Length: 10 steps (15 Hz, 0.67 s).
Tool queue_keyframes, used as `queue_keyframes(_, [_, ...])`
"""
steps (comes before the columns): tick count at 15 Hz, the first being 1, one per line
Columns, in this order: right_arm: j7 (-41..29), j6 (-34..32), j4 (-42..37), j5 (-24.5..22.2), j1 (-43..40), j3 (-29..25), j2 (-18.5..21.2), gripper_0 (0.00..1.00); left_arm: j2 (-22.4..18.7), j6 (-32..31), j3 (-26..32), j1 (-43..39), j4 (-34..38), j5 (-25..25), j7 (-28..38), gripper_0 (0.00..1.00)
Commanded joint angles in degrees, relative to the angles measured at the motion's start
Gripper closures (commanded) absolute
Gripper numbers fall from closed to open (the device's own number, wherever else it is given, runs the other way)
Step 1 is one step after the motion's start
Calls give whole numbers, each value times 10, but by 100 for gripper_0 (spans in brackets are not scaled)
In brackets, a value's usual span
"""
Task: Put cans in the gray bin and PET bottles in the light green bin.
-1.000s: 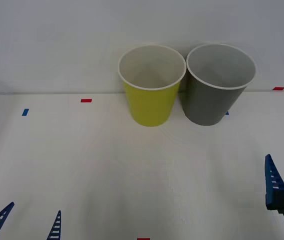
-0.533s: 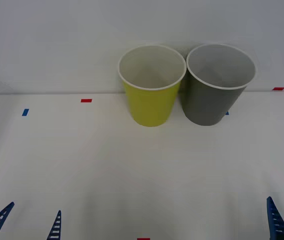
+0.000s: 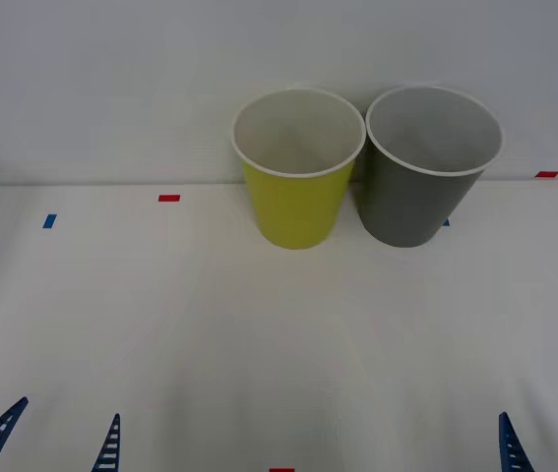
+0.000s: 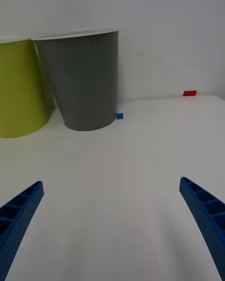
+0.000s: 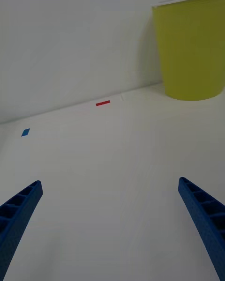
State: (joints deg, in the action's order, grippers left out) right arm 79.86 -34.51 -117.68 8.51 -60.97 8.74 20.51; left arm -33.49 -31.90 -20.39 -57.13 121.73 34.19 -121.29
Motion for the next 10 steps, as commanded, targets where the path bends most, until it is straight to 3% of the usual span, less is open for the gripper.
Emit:
queue_keyframes(1, [3,-6,8,0,5,5,-1,0,0,0,0,0,0,0,0,0])
queue_keyframes(10, [17,-41,8,-6,3,0,5,0,0,0,0,0,0,0,0,0])
